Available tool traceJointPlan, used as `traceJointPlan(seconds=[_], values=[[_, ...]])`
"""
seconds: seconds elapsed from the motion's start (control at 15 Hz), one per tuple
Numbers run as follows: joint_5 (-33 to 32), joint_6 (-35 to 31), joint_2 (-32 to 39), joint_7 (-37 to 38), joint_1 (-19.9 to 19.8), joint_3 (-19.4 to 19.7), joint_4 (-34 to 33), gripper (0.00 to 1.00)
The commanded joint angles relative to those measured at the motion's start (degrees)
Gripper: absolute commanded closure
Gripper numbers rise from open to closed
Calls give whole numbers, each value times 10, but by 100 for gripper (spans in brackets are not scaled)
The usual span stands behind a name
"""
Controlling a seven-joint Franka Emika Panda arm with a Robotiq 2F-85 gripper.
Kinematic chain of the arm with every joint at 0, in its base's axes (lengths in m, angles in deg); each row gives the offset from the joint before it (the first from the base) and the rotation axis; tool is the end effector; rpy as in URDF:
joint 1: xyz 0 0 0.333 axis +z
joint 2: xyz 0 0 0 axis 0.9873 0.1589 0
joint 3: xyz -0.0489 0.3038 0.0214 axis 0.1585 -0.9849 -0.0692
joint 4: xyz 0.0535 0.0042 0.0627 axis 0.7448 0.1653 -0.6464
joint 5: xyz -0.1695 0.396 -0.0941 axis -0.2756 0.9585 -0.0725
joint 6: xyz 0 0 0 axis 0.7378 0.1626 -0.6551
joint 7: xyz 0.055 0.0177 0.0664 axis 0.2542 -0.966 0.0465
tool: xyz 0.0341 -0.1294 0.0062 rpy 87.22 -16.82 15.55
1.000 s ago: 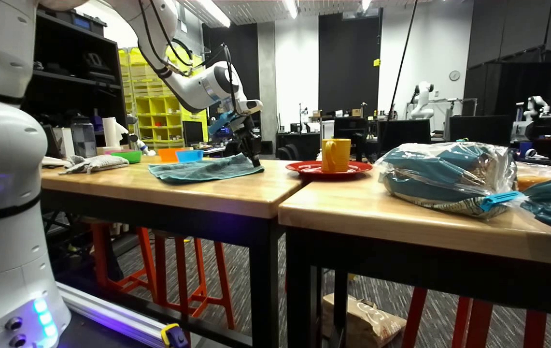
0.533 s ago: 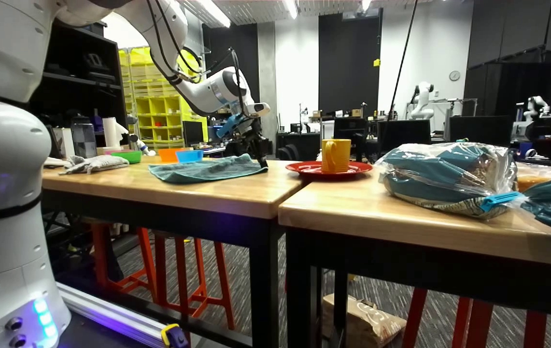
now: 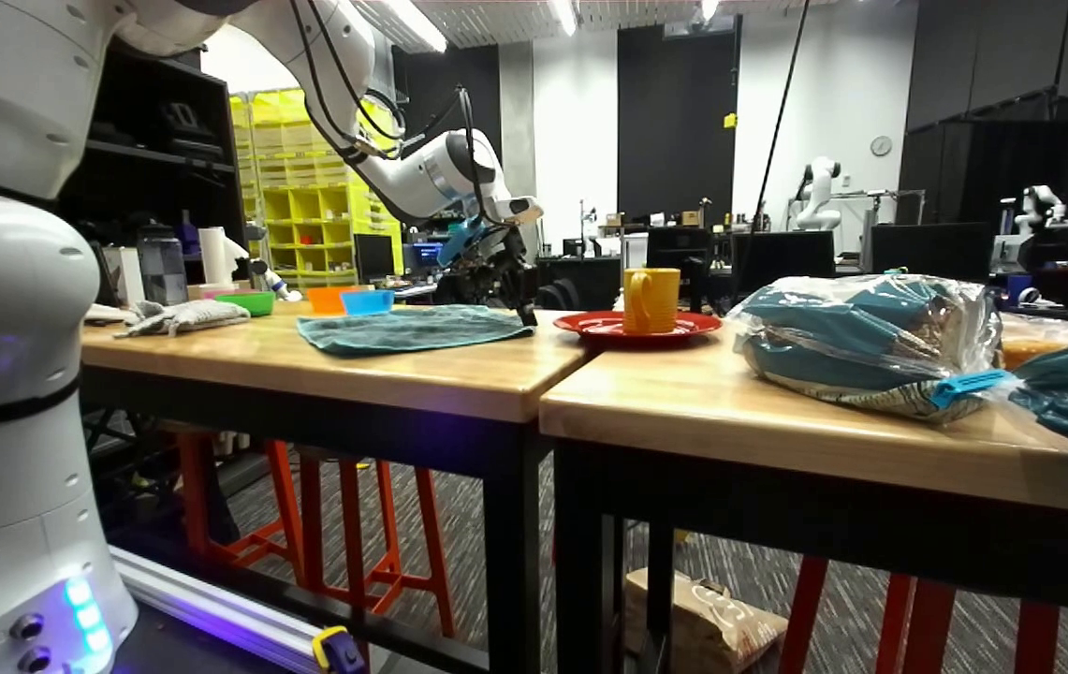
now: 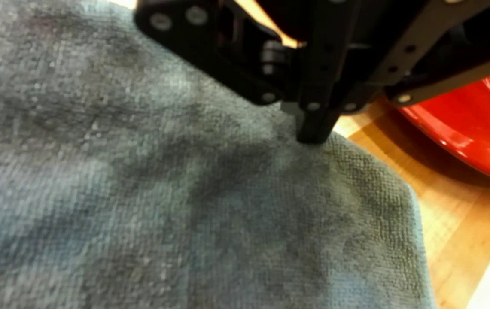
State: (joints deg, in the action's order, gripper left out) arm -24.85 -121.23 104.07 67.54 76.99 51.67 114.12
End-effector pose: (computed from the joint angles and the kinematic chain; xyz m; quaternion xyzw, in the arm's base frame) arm 0.6431 -0.1998 0.3187 0.9251 -0.3153 0.0187 0.2106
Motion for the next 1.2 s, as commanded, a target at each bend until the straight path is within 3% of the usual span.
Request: traceJointPlan(seconds=[0.0, 0.6, 1.13], values=[[-4, 19, 0, 16, 4, 13, -6, 100], [21, -1, -69, 13, 23, -10, 27, 100], [35, 67, -167, -10, 23, -39, 133, 100]])
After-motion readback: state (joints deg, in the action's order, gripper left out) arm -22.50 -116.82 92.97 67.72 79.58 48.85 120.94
